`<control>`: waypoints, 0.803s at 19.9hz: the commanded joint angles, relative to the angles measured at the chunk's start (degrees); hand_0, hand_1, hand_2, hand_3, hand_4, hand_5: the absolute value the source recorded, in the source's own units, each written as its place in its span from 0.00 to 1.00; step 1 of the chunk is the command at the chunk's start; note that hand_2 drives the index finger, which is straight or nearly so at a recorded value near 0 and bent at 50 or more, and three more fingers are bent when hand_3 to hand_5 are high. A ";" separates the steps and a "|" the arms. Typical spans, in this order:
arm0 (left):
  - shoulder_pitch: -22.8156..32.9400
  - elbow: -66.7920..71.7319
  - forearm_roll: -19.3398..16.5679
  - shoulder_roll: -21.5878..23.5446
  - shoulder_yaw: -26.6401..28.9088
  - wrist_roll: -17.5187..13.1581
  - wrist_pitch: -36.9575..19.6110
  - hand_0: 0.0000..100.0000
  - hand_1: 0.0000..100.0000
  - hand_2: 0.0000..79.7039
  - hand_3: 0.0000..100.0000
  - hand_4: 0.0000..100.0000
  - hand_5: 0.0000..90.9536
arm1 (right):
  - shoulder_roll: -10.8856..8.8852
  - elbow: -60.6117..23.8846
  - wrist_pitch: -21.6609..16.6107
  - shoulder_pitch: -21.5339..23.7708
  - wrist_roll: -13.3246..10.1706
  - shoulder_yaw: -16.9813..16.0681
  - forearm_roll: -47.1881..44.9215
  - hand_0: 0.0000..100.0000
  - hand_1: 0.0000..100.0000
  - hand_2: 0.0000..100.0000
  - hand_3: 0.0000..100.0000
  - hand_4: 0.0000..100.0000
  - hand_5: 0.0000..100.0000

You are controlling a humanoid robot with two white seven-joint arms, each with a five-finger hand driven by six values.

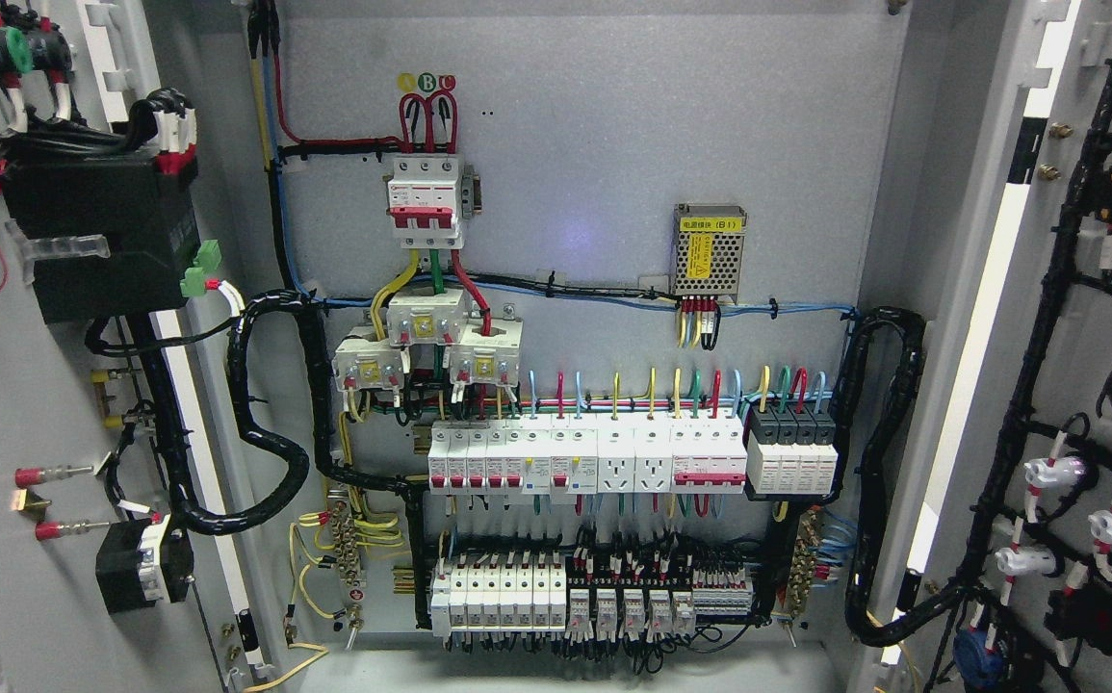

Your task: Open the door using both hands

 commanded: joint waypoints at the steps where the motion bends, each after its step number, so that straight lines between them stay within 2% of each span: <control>1: 0.00 -0.44 -0.26 0.00 -0.62 0.01 0.00 0.00 0.00 0.00 0.00 0.00 0.00 | 0.01 0.97 -0.31 -0.98 -0.02 -1.08 0.09 0.00 0.00 0.00 0.00 0.00 0.00; 5: 0.00 -0.44 -0.26 0.00 -0.62 0.01 0.00 0.00 0.00 0.00 0.00 0.00 0.00 | -3.85 0.79 -0.66 -0.99 0.06 -1.69 0.09 0.00 0.00 0.00 0.00 0.00 0.00; 11: 0.00 -0.44 -0.26 0.00 -0.62 0.01 0.00 0.00 0.00 0.00 0.00 0.00 0.00 | -4.39 0.88 -0.40 0.15 -0.02 -5.90 0.18 0.00 0.00 0.00 0.00 0.00 0.00; 16: 0.00 -0.44 -0.26 0.00 -0.62 0.01 0.00 0.00 0.00 0.00 0.00 0.00 0.00 | -6.14 0.62 -0.66 0.42 -0.29 -8.55 0.09 0.00 0.00 0.00 0.00 0.00 0.00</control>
